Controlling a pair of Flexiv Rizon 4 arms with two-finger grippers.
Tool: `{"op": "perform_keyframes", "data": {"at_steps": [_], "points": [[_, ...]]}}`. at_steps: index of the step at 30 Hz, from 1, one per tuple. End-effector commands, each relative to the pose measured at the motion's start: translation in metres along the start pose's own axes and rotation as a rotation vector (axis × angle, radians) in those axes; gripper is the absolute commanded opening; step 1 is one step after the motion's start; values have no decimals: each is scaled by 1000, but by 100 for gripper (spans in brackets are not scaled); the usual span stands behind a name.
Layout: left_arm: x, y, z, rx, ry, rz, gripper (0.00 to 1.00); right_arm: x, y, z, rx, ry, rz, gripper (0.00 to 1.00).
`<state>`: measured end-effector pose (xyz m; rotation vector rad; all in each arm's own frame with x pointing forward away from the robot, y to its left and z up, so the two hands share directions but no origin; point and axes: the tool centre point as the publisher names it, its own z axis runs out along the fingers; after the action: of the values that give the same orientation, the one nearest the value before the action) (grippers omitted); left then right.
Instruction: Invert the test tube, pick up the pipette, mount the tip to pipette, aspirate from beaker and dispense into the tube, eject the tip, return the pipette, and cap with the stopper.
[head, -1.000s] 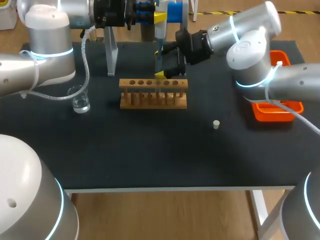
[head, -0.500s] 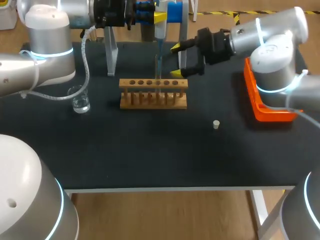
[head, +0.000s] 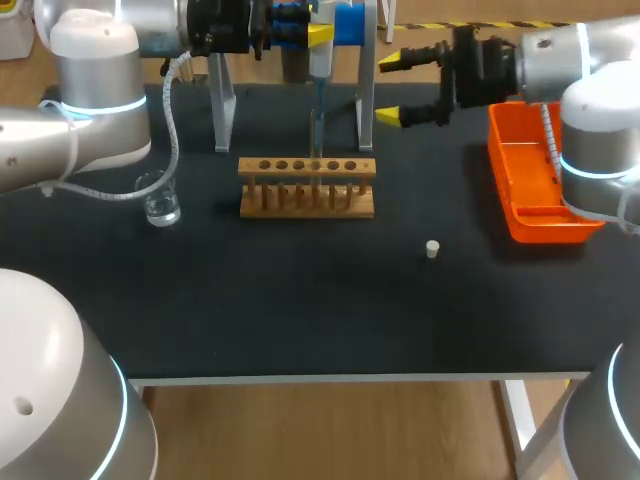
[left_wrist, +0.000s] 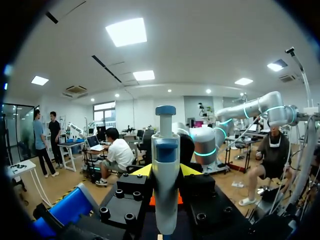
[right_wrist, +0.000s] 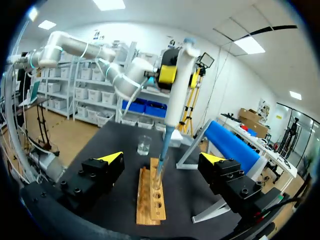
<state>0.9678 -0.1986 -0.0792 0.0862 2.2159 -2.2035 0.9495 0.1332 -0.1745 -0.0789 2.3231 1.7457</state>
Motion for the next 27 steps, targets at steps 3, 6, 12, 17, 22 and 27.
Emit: {"op": "perform_keyframes", "data": {"at_steps": [3,6,12,17,22,27], "points": [[0,0,0,1,-2,1,0,3,21,-36,-6,-21,37,100],[0,0,0,1,-2,1,0,0,30,-43,-24,-28,55,100],[0,0,0,1,-2,1,0,-11,51,-52,-65,-44,75,100],[0,0,0,1,-2,1,0,-17,73,-52,-78,-39,61,100],[0,0,0,1,-2,1,0,-25,94,-50,-113,-21,64,65],[0,0,0,1,-2,1,0,-30,119,-49,-138,-12,35,37]]}}
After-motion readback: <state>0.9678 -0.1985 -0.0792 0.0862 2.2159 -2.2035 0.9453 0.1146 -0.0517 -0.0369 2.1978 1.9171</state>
